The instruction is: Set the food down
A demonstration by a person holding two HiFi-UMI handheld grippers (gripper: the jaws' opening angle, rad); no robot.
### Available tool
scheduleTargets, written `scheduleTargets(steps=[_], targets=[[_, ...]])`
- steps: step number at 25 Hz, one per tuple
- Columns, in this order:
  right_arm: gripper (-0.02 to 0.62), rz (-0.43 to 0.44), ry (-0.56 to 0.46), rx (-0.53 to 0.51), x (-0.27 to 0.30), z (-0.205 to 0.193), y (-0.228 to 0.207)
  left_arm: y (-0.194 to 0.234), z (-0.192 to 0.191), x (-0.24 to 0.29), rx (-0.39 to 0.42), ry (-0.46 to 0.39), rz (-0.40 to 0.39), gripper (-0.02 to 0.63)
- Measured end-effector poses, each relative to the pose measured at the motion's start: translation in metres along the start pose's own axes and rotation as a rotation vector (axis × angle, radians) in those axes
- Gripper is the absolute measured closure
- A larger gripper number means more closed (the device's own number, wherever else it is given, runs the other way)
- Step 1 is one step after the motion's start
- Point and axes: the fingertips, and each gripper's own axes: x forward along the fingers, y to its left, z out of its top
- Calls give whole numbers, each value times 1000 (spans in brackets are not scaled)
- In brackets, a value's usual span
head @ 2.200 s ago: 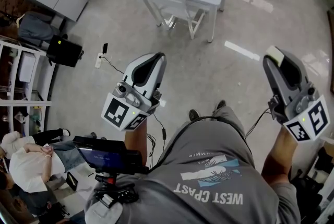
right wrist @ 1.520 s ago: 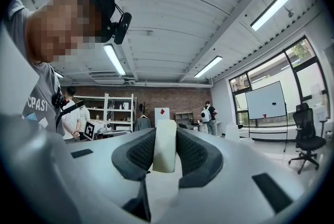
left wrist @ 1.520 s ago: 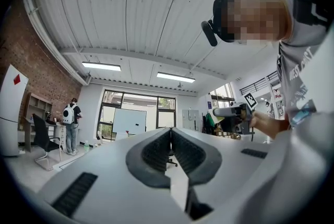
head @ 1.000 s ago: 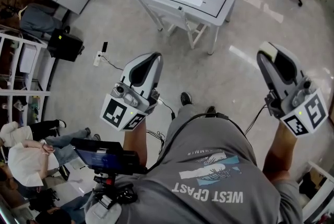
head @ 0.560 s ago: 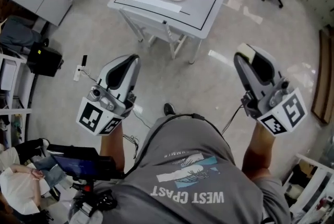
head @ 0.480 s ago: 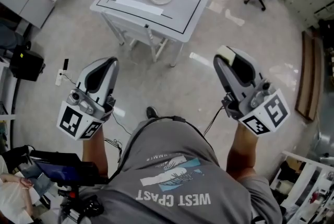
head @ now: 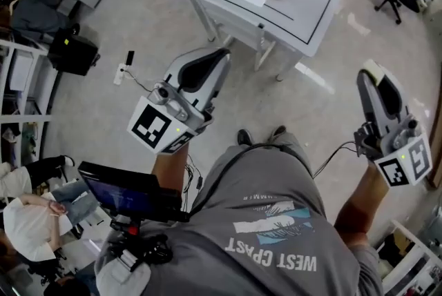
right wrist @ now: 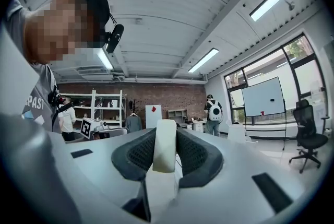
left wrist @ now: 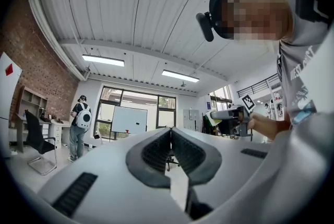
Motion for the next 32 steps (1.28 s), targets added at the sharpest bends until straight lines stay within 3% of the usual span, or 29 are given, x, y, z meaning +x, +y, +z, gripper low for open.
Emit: scheduleTargets(steps=[6, 14, 26, 32], targets=[[492, 29, 3, -45, 39, -1, -28, 32, -25, 27, -21, 17, 24, 597], [492, 89, 0, -32, 78, 7, -71, 65, -25, 64, -15, 24, 74, 597], [492, 173, 26, -30, 111, 5, -148, 85, -48, 136, -16, 34, 130, 597], [492, 170, 37, -16, 132, 0, -161, 105, -50, 147, -11, 39, 123, 597]])
